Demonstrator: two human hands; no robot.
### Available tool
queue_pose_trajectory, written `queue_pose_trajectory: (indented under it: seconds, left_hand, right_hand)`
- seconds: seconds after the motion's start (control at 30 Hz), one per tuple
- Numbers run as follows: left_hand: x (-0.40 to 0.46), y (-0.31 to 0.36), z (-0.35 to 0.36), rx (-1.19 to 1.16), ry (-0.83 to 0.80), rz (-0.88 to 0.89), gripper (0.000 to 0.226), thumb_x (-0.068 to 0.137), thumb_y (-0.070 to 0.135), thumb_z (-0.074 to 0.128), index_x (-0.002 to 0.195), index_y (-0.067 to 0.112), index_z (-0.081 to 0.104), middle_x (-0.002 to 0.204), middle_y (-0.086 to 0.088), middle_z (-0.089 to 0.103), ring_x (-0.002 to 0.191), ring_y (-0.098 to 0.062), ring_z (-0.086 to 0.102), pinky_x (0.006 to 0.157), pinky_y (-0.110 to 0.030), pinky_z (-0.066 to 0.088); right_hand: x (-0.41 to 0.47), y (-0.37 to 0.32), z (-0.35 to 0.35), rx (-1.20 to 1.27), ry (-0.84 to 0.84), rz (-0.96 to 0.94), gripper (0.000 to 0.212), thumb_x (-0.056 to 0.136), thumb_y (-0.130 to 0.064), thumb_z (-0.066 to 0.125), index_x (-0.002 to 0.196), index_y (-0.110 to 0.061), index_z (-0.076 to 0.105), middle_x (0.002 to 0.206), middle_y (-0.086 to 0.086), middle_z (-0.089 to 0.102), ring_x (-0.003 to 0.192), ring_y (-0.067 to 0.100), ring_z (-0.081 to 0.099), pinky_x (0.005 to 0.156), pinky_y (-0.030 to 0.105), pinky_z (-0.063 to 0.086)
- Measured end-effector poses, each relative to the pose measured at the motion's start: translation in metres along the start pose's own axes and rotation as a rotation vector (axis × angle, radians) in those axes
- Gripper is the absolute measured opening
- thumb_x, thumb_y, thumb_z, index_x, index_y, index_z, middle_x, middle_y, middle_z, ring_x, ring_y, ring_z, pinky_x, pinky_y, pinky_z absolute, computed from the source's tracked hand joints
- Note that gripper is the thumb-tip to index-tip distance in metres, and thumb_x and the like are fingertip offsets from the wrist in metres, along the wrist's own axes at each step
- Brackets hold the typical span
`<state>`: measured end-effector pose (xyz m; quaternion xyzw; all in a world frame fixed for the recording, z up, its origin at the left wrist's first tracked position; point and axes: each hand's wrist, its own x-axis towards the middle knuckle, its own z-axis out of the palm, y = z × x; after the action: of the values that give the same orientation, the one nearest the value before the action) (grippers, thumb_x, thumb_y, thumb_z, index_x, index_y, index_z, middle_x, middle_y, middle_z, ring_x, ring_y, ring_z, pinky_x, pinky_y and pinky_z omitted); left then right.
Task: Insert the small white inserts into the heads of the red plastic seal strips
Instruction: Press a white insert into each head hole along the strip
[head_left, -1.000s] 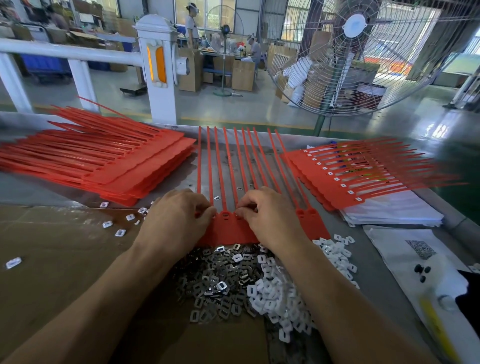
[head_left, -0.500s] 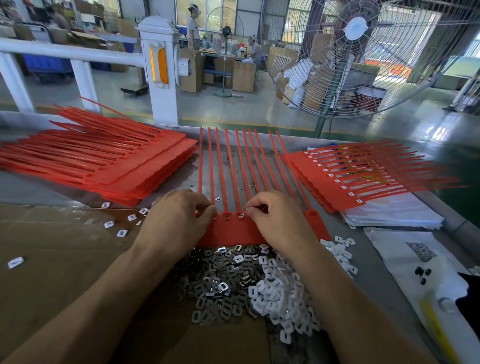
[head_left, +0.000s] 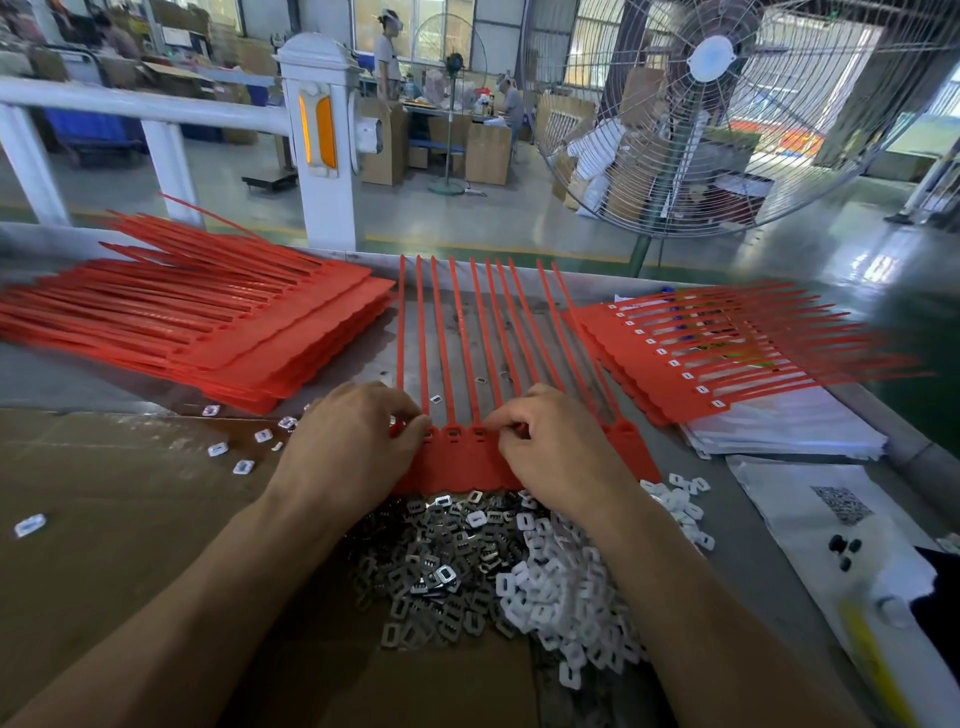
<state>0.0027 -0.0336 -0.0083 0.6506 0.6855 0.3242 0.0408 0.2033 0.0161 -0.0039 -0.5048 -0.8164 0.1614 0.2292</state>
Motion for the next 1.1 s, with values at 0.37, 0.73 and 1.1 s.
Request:
queue_pose_trajectory:
  seconds: [0.37,0.73,1.1]
  left_hand:
    - [0.0,0.0,-0.001,-0.001,-0.037,-0.026,0.018,0.093,0.043,0.064,0.097,0.031,0.077,0.099,0.013,0.069,0.092,-0.01,0.063,0.087,-0.036,0.053]
    - [0.0,0.0,0.001,0.011,-0.046,-0.037,0.018,0.092,0.043,0.065,0.097,0.031,0.077,0.102,0.012,0.069,0.095,-0.011,0.062,0.089,-0.036,0.052]
    - [0.0,-0.002,0.001,0.002,-0.055,-0.035,0.018,0.092,0.044,0.065,0.096,0.031,0.076,0.102,0.013,0.067,0.094,-0.01,0.061,0.089,-0.037,0.052]
  right_hand:
    - [-0.008,0.004,-0.013,0.104,-0.039,-0.039,0.011,0.098,-0.028,0.07,0.103,-0.033,0.078,0.096,-0.026,0.066,0.088,-0.016,0.057,0.07,-0.001,0.039]
    - [-0.018,0.003,-0.026,0.169,-0.309,-0.157,0.006,0.089,-0.031,0.08,0.093,-0.035,0.079,0.095,-0.025,0.067,0.091,-0.004,0.064,0.078,0.016,0.046]
    - [-0.017,-0.002,-0.021,0.059,-0.359,-0.217,0.012,0.093,-0.023,0.076,0.1,-0.032,0.079,0.102,-0.015,0.064,0.094,-0.001,0.06,0.082,0.015,0.046]
